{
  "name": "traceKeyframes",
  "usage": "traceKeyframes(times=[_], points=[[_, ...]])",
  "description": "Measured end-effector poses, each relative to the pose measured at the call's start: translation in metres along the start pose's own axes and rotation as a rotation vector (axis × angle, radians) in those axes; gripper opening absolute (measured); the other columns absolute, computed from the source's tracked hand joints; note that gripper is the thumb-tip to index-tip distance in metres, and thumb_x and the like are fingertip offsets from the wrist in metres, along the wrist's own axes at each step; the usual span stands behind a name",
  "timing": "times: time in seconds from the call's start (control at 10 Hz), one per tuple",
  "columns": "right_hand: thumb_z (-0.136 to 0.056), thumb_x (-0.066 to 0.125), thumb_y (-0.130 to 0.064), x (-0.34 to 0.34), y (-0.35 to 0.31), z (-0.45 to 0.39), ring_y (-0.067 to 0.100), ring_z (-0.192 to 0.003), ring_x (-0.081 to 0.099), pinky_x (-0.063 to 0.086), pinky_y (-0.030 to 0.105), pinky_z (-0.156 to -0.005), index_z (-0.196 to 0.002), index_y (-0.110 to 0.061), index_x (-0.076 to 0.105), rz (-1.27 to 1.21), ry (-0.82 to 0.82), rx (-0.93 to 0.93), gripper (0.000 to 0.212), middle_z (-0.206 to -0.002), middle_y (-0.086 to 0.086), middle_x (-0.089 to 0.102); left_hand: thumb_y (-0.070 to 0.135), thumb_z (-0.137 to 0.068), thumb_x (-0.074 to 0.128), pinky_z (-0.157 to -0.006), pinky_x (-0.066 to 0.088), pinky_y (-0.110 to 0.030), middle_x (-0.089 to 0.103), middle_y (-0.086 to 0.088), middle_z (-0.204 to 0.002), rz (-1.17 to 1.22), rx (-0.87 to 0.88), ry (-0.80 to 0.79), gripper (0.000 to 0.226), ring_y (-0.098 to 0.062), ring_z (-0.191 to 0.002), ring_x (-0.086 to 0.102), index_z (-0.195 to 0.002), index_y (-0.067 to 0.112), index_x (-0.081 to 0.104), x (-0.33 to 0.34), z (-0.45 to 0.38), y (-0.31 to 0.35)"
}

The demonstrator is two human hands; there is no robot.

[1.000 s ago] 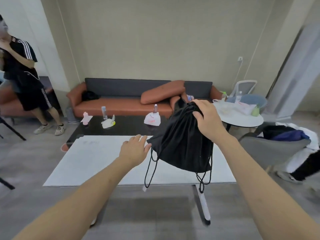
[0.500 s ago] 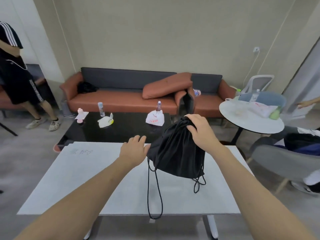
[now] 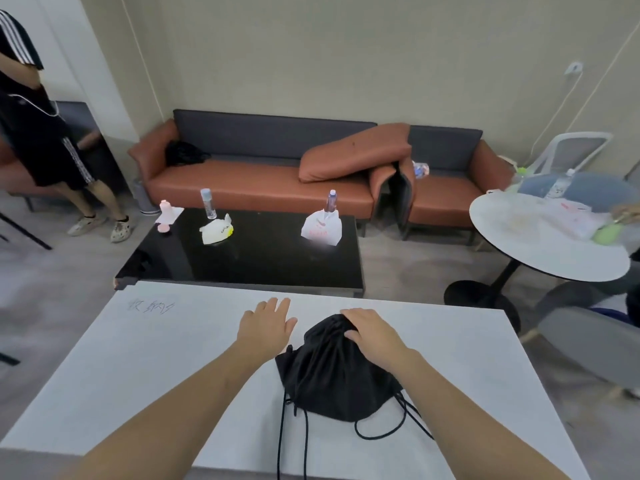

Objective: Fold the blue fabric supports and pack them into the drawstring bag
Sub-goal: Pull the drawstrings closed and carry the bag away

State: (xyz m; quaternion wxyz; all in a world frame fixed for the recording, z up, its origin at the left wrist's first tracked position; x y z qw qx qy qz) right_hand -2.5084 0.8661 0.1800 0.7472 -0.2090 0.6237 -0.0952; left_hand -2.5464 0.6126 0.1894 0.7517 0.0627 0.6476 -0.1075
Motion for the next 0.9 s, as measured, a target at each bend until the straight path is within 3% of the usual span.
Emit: traceKeyframes(times=[0.3,0.5,0.9], points=[[-0.107,0.049,-0.034,0.033,0.016,-0.012,0.022,-0.143,0.038,0.034,0.037,-0.118,-0.158,-0.024,0.034,0.019,-0.139,0.010,0.055,-0.159,-0.002,0.042,0.050,-0.107,0.022,-0.093,0.046,-0.040,0.043,-0.003,-0.151,-0.017,-0.006,-0.086,0.056,-0.026,-0.130,0.047,-0.157,0.024,0.022,0.032,0.001,0.010],[-0.106,0.048,-0.039,0.029,0.006,-0.006,0.025,-0.145,0.037,0.036,0.040,-0.118,-0.161,-0.023,0.028,0.080,-0.144,0.033,0.060,-0.161,0.001,0.039,0.049,-0.107,0.022,-0.112,0.035,-0.048,0.040,-0.003,-0.156,-0.031,-0.006,-0.059,0.055,-0.027,-0.139,0.043,-0.157,0.025,0.023,0.024,0.012,0.006],[-0.106,0.046,-0.042,-0.006,-0.046,0.058,0.027,-0.144,0.037,0.038,0.043,-0.115,-0.157,-0.019,0.034,0.184,0.028,0.095,0.057,-0.160,0.004,0.039,0.051,-0.107,0.022,-0.111,0.039,-0.047,0.035,-0.006,-0.160,-0.030,0.062,0.058,0.057,-0.029,-0.142,0.040,-0.157,0.024,0.023,-0.023,0.070,-0.007]])
Point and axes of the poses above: each hand's wrist, its own z-axis away from the middle knuckle, its own x-axis out of the palm, y = z × x, the point moved 2 cm from there along -z, towards the middle knuckle
